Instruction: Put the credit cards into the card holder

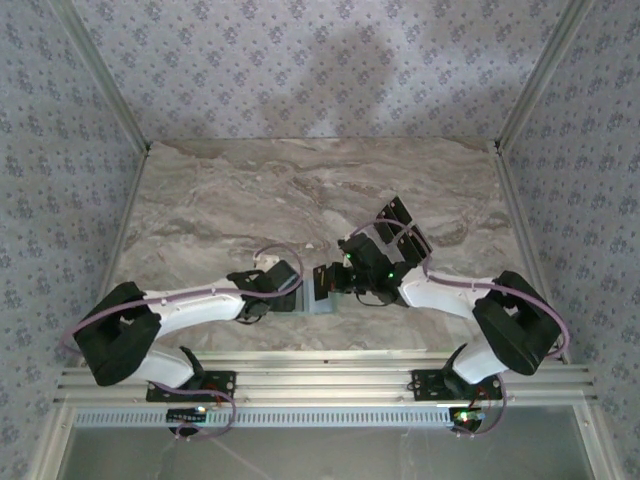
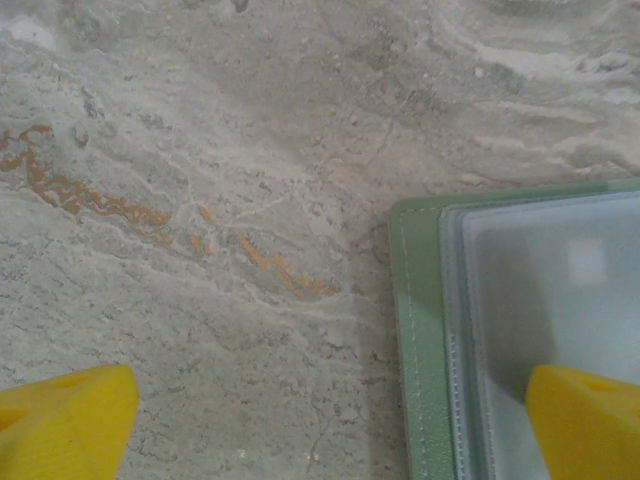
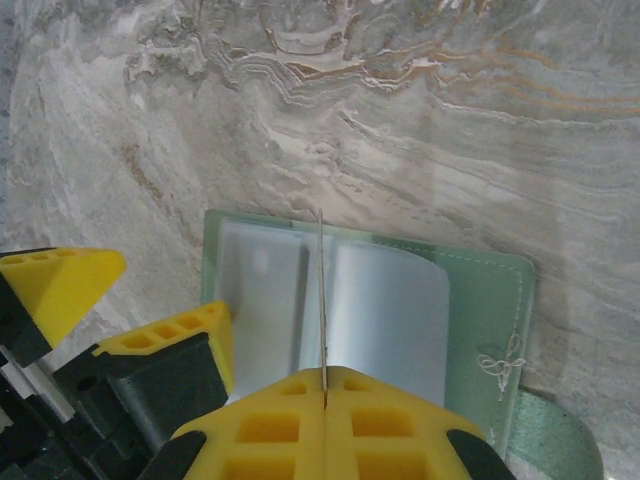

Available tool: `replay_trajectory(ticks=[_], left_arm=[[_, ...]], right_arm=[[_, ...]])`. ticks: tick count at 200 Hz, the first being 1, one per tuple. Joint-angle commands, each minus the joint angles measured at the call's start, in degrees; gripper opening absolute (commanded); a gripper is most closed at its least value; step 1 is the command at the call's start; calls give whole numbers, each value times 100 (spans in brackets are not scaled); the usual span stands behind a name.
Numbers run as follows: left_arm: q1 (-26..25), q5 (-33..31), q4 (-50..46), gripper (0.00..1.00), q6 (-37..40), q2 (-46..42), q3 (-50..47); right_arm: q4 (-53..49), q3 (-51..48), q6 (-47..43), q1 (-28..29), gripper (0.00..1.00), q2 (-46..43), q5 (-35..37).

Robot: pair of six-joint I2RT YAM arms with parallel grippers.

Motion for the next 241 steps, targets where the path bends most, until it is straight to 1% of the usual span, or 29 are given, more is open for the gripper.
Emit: replay_trajectory(ticks=[1,43,95,137,179,207,241], left_arm=[[37,-49,-2,100,-80,24,-145],[37,-132,-153,100,-261,128,-194],[37,-292,-405,100,-402,138,-186],[33,-479,-661,100,-298,94,-57],[-46,-422,-610,100,68,-263,130],[-95,-281,-459,100,156,-522,98],[-112,-112,-160,100,197,-481,-61]], right_arm=[[273,-175,138,21,0,81,-30],[438,-452,175,-27,0,171,37],[422,-526,170,-96,0,218,97],[421,-584,165,-181,0,278,64],[426,-582,142,-199,0,399,19],[439,-567,124,-216,0,484,-3],[435,-596,121,-245,0,503,-7]])
